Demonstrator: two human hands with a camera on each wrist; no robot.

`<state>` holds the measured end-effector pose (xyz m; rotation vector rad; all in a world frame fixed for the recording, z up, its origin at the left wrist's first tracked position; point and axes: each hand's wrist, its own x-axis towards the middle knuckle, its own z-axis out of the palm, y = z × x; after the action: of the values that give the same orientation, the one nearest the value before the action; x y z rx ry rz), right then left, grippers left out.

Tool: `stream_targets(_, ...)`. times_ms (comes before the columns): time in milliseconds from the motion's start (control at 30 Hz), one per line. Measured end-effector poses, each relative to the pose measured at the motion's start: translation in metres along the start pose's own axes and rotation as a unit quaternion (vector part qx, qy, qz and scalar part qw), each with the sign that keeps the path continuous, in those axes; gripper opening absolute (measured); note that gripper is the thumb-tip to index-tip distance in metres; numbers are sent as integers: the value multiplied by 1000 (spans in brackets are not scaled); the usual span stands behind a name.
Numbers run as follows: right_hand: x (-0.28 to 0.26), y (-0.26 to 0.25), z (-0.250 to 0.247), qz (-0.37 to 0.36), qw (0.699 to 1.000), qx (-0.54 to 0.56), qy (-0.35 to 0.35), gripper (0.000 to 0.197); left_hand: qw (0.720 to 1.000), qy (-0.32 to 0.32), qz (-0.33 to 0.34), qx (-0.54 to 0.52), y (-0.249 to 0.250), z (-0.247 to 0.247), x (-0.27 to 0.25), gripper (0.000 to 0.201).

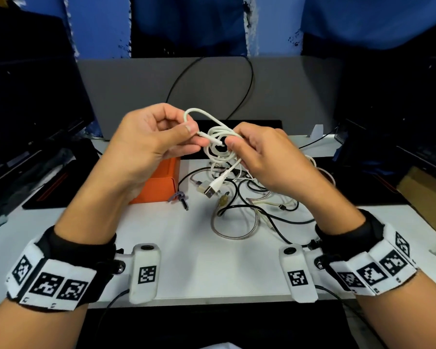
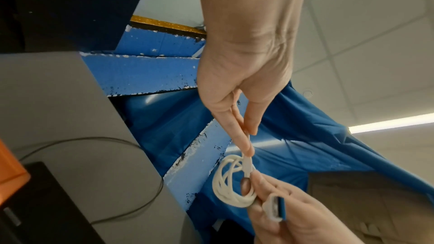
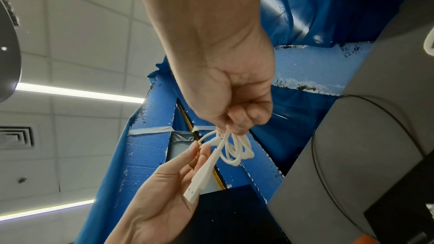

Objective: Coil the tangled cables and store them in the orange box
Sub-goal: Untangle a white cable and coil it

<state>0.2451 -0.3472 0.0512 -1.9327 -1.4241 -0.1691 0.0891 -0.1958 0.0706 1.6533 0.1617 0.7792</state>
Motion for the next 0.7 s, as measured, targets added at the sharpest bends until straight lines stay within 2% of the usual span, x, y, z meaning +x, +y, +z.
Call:
stream_targets(133, 1, 4, -2, 20, 997, 70, -8, 29, 997, 21, 38, 56, -4, 9, -3, 8)
stream_targets(267, 2, 6, -1, 45, 990, 131, -15, 29, 982, 44, 94, 158, -9, 7, 0, 11)
stream_targets(533, -3, -6, -7, 31, 999, -13, 31, 31, 950, 98, 176, 239, -13, 13, -6, 14)
stream_targets(600, -3, -7, -6, 28, 998, 62, 20, 30, 948, 93, 176, 248, -14, 15, -7, 15)
stream_targets(700, -3, -7, -1, 55, 967, 249, -11, 32, 946, 83, 171, 263, -17, 19, -8, 20)
